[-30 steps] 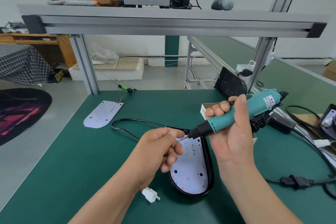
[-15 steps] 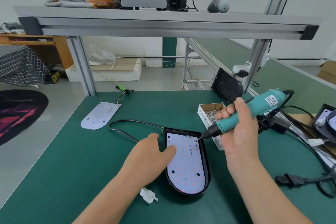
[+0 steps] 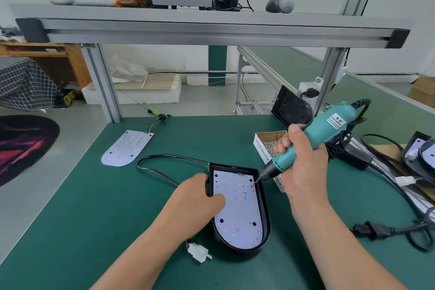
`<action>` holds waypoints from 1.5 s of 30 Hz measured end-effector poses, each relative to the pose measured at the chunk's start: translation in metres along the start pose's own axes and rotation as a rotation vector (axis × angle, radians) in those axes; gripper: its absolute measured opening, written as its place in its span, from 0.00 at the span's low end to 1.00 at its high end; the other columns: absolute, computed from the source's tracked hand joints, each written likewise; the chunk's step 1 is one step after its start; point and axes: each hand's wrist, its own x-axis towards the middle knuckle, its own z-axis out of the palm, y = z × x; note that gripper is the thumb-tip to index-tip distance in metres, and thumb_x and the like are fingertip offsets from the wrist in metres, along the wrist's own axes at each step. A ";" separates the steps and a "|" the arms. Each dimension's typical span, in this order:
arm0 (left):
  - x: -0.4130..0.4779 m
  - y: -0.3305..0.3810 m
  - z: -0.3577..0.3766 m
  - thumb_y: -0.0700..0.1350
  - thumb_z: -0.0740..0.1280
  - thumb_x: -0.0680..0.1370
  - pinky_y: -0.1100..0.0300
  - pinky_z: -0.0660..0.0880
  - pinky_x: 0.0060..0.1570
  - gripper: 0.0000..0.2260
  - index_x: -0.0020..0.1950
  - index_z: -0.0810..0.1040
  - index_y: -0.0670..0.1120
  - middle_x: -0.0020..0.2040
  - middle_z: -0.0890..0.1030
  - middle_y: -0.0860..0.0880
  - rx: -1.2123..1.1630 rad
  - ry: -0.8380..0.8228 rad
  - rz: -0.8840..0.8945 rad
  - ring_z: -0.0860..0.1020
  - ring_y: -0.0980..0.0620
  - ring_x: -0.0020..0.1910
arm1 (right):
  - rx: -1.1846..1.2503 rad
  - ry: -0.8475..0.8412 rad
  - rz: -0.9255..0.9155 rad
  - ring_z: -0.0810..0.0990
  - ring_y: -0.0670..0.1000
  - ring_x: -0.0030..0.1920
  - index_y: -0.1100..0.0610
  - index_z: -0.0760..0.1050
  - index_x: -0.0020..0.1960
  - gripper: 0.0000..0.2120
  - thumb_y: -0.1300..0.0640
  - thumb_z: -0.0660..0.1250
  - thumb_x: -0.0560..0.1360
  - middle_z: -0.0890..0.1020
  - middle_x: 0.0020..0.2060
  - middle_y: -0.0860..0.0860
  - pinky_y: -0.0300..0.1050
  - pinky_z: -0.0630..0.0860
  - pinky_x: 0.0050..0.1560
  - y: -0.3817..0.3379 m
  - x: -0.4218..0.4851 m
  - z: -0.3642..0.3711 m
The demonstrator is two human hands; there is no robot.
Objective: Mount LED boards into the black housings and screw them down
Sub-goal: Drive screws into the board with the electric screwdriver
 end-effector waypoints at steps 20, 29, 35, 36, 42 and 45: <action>0.006 -0.002 0.006 0.53 0.67 0.68 0.57 0.70 0.34 0.13 0.50 0.76 0.51 0.35 0.78 0.57 -0.102 -0.023 -0.021 0.73 0.54 0.32 | -0.281 -0.392 -0.043 0.69 0.54 0.33 0.52 0.74 0.43 0.08 0.59 0.71 0.79 0.72 0.33 0.50 0.48 0.71 0.40 0.007 -0.005 0.007; 0.006 -0.003 0.004 0.52 0.68 0.69 0.56 0.71 0.36 0.12 0.50 0.76 0.50 0.34 0.77 0.58 -0.120 -0.054 -0.038 0.73 0.55 0.32 | -0.127 -0.332 0.008 0.69 0.53 0.34 0.55 0.78 0.46 0.04 0.59 0.73 0.74 0.73 0.37 0.52 0.46 0.71 0.40 -0.008 -0.007 0.008; 0.004 -0.002 0.003 0.51 0.68 0.69 0.58 0.68 0.34 0.13 0.49 0.75 0.47 0.30 0.73 0.61 -0.113 -0.051 -0.051 0.69 0.56 0.30 | -0.166 -0.363 0.002 0.70 0.55 0.33 0.57 0.78 0.46 0.06 0.67 0.68 0.74 0.73 0.33 0.55 0.49 0.71 0.42 -0.011 -0.012 0.012; 0.004 -0.002 0.003 0.52 0.68 0.70 0.59 0.67 0.33 0.13 0.49 0.75 0.47 0.29 0.73 0.61 -0.106 -0.046 -0.050 0.68 0.56 0.29 | -0.135 -0.351 0.001 0.70 0.55 0.34 0.56 0.77 0.47 0.06 0.66 0.69 0.75 0.72 0.34 0.55 0.49 0.71 0.42 -0.012 -0.012 0.013; -0.001 0.003 -0.002 0.68 0.63 0.76 0.57 0.77 0.42 0.19 0.51 0.78 0.54 0.40 0.81 0.56 -0.098 0.030 -0.044 0.78 0.56 0.38 | 0.166 -0.229 0.058 0.71 0.49 0.36 0.54 0.77 0.49 0.05 0.53 0.68 0.82 0.73 0.36 0.49 0.44 0.73 0.45 -0.013 -0.007 0.009; 0.005 0.002 -0.011 0.44 0.60 0.83 0.55 0.80 0.43 0.10 0.61 0.78 0.52 0.42 0.83 0.52 -0.369 0.160 -0.077 0.77 0.55 0.35 | 0.249 -0.134 0.120 0.71 0.48 0.37 0.53 0.78 0.48 0.07 0.52 0.68 0.83 0.72 0.37 0.48 0.44 0.72 0.47 -0.011 -0.006 0.006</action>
